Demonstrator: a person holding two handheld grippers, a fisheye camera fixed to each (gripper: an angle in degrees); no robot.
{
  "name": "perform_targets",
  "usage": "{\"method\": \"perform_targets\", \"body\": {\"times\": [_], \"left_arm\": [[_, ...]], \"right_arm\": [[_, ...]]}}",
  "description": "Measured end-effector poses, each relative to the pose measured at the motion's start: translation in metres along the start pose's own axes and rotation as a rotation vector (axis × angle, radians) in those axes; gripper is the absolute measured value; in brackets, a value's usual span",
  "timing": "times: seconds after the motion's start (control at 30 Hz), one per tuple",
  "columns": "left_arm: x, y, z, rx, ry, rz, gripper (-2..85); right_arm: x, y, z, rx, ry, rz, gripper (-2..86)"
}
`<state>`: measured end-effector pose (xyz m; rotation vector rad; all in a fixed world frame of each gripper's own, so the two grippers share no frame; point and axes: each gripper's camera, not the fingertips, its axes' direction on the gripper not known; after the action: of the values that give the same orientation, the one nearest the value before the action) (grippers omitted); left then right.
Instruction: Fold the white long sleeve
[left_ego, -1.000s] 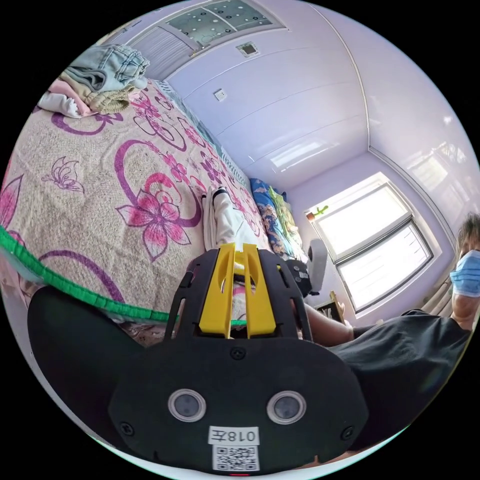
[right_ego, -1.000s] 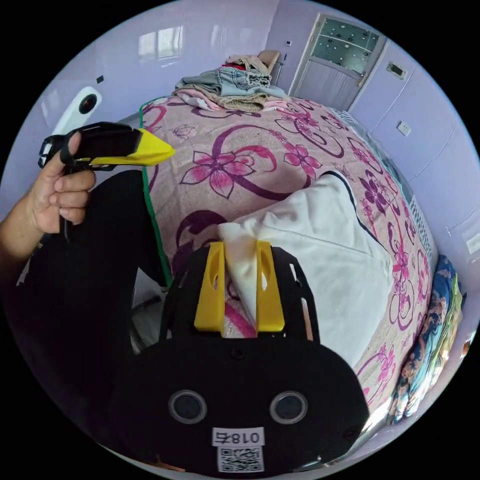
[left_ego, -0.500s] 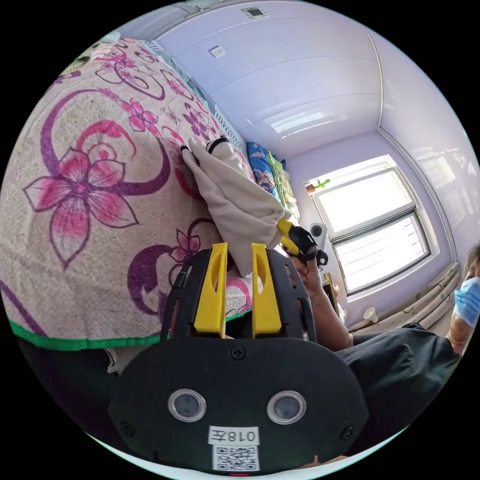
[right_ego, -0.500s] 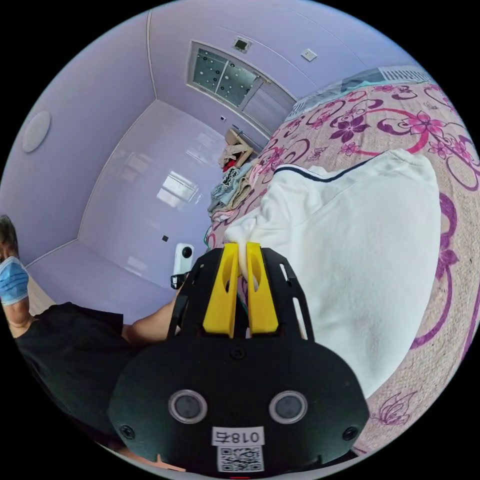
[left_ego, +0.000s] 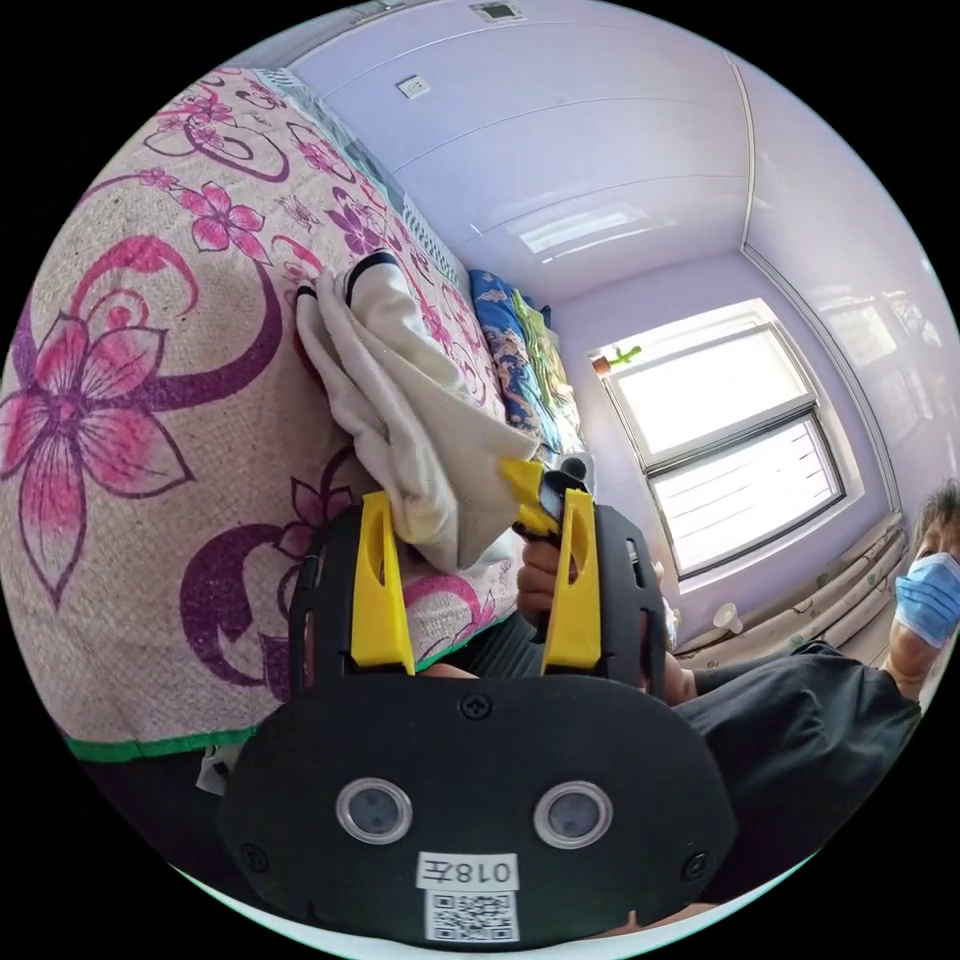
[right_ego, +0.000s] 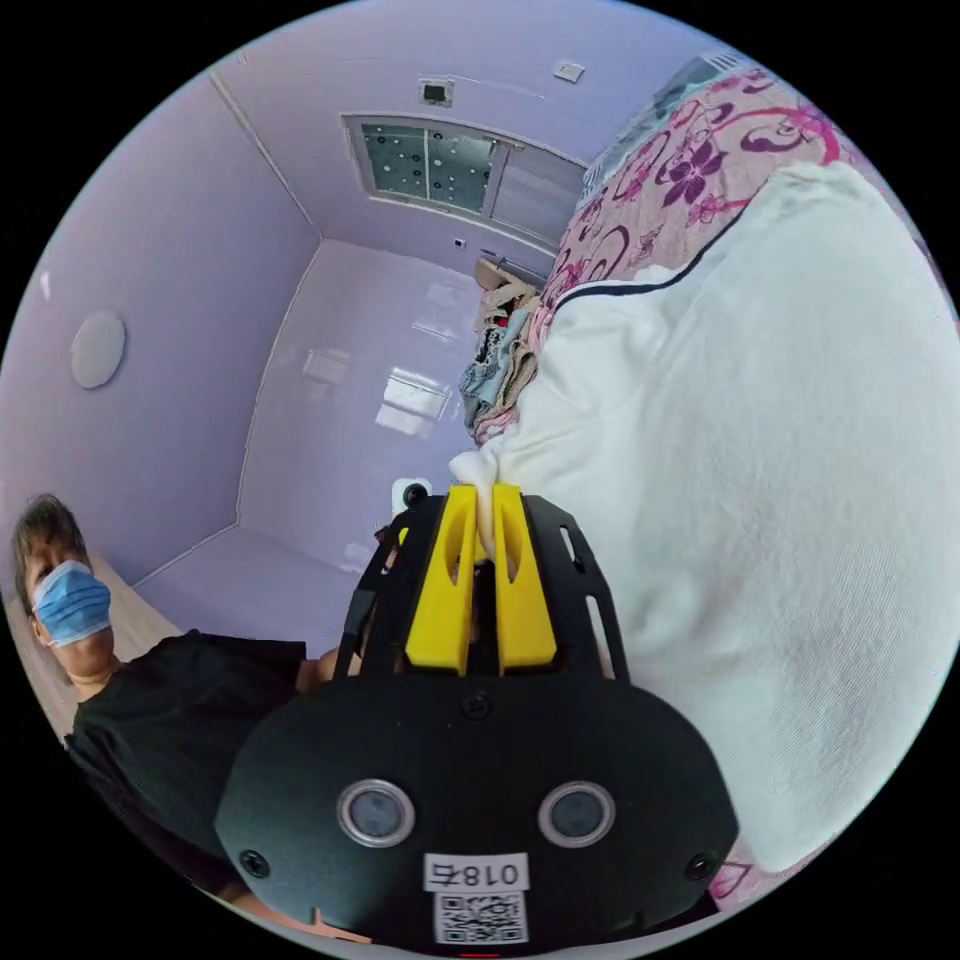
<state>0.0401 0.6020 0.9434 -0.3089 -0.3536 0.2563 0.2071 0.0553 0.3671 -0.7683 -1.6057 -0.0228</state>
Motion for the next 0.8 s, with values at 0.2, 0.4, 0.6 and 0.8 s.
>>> {"method": "perform_targets", "body": {"times": [0.2, 0.4, 0.6, 0.8], "left_arm": [[-0.051, 0.014, -0.038, 0.072, 0.095, -0.193, 10.9], [-0.021, -0.010, -0.081, 0.149, 0.037, -0.104, 3.4], [0.047, -0.018, -0.170, 0.277, 0.119, 0.199, 3.5], [-0.014, 0.035, -0.251, 0.209, 0.102, -0.076, 3.5]], "right_arm": [[0.029, 0.008, -0.044, 0.106, -0.105, 0.112, 0.9], [0.007, 0.009, -0.136, 0.378, -0.141, 0.088, 0.7], [-0.033, 0.082, -0.295, 0.851, -0.228, -0.079, 0.6], [-0.036, 0.194, -0.358, 0.939, 0.029, 0.123, 0.6]]}}
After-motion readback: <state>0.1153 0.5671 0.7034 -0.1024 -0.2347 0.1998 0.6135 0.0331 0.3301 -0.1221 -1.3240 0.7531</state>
